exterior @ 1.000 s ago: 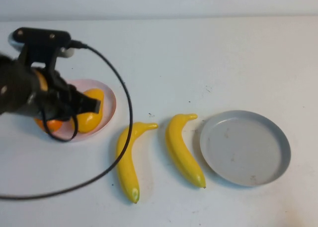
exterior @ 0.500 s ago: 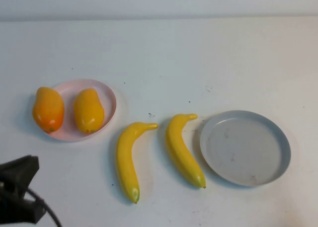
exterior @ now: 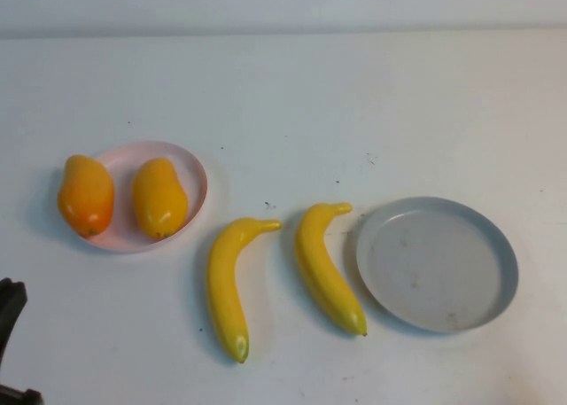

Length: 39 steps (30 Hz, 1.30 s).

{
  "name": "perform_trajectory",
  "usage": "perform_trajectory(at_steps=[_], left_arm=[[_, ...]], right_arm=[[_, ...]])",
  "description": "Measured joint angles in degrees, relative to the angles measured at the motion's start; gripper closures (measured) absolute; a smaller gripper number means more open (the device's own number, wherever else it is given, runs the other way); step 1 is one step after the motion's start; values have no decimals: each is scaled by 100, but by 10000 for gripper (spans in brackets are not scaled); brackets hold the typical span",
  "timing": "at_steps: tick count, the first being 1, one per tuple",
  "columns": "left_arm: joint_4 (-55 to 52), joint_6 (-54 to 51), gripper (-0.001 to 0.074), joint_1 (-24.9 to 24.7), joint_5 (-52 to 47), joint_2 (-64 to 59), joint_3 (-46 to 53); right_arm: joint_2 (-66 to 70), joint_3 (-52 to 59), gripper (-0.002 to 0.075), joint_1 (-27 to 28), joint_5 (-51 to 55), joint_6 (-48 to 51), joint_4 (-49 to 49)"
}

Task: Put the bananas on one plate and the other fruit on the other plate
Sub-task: Put another type of fruit in the right plate

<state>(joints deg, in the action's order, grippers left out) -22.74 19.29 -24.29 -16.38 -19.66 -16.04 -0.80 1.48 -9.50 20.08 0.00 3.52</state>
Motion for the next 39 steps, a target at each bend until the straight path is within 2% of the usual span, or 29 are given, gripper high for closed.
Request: perform_trajectory(at_steps=[6,10,13,16,23,31,39], left_arm=[[232,-202,733,177,538,539,458],[1197,-1070,733,964,1415,1226,1196],[1580,-1283,733,1499,2009,1627,1641],[1734,-1338,733,1769,2059,1912,1742],[2306,-2008,733,1844,933,2027,1745],[2374,-2119,733,1844,-410,2027,1755],[2364,-2119,733,1847,-507,2027,1755]], right_arm=[[0,0,743,0,0,0,0],[0,0,743,0,0,0,0],[0,0,743,0,0,0,0],[0,0,743,0,0,0,0],[0,0,743,0,0,0,0],[0,0,743,0,0,0,0],[0,0,743,0,0,0,0]])
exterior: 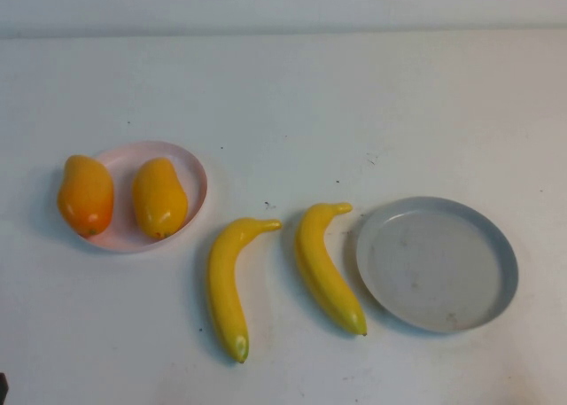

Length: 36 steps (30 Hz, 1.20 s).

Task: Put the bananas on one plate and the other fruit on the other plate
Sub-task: Put another type of fruit in the right plate

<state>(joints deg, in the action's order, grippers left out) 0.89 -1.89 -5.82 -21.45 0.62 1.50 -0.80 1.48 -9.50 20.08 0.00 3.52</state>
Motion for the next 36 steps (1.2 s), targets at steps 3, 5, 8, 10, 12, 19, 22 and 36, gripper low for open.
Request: perform_trajectory(at_steps=[3,5,8,10,12,19,22,36], left_arm=[[0,0,733,10,0,0,0],[0,0,733,10,0,0,0],[0,0,733,10,0,0,0],[0,11,733,10,0,0,0],[0,11,733,10,0,0,0],[-7,19,733,10,0,0,0],[-7,19,733,10,0,0,0],[-7,19,733,10,0,0,0]], right_arm=[[0,0,743,0,0,0,0],[0,0,743,0,0,0,0],[0,0,743,0,0,0,0],[0,0,743,0,0,0,0],[0,0,743,0,0,0,0],[0,0,743,0,0,0,0],[0,0,743,0,-55,0,0],[11,-104,743,0,-1714,0,3118]])
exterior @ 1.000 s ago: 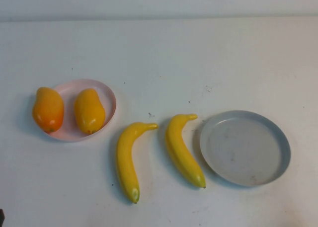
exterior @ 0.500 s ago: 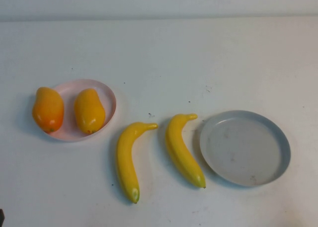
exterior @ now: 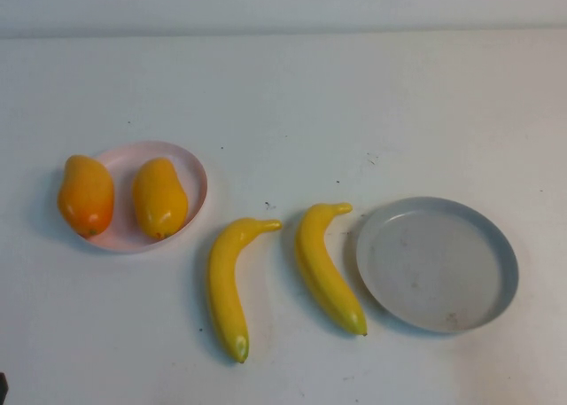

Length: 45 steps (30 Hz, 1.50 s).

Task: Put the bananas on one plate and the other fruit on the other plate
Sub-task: Put another type of fruit in the right plate

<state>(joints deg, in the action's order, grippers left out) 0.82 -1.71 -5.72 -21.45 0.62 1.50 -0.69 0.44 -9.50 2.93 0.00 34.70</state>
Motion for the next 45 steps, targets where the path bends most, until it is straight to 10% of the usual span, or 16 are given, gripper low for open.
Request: perform_trajectory(at_steps=[13,21,34,45], left_arm=[[0,0,733,0,0,0,0],[0,0,733,0,0,0,0],[0,0,734,0,0,0,0],[0,0,734,0,0,0,0]], right_arm=[[3469,-3151,743,0,4419,137,-697],[5758,-4474,743,-85,5185,538,-1226],[8566,-6549,729,-2597,4901,483,-1760],[10803,-8623,335,-3055,5475,38,-2262]])
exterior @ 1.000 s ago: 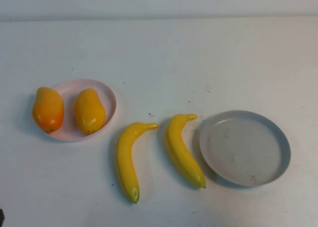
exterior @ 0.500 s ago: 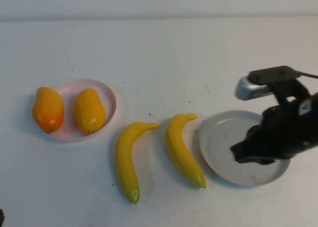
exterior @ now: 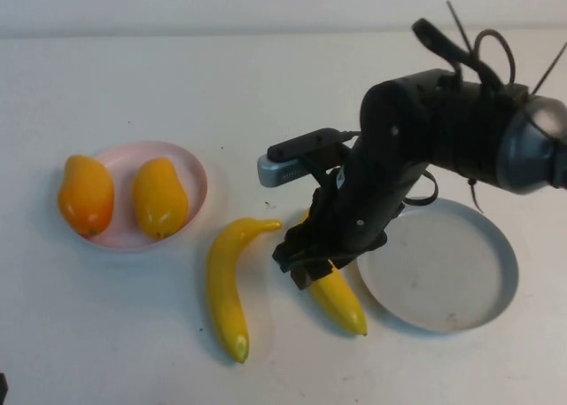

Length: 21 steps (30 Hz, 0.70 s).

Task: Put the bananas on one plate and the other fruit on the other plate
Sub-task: Put another type of fruit in the right plate

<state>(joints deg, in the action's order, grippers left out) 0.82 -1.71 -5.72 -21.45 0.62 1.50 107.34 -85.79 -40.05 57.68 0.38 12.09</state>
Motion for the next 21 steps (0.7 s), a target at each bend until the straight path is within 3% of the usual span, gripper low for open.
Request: perform_trajectory(at_steps=[5,14,17,21], left_arm=[[0,0,734,0,0,0,0],[0,0,734,0,0,0,0],[0,0,734,0,0,0,0],[0,0,734,0,0,0,0]], right_arm=[[661,-606,274,0,272,-198,-366],[1351,-1162,272,0,346,-447,-586],[1444,-1198,307,0,360,-470,-597],[1467,-1233,411,0,372,-482,-601]])
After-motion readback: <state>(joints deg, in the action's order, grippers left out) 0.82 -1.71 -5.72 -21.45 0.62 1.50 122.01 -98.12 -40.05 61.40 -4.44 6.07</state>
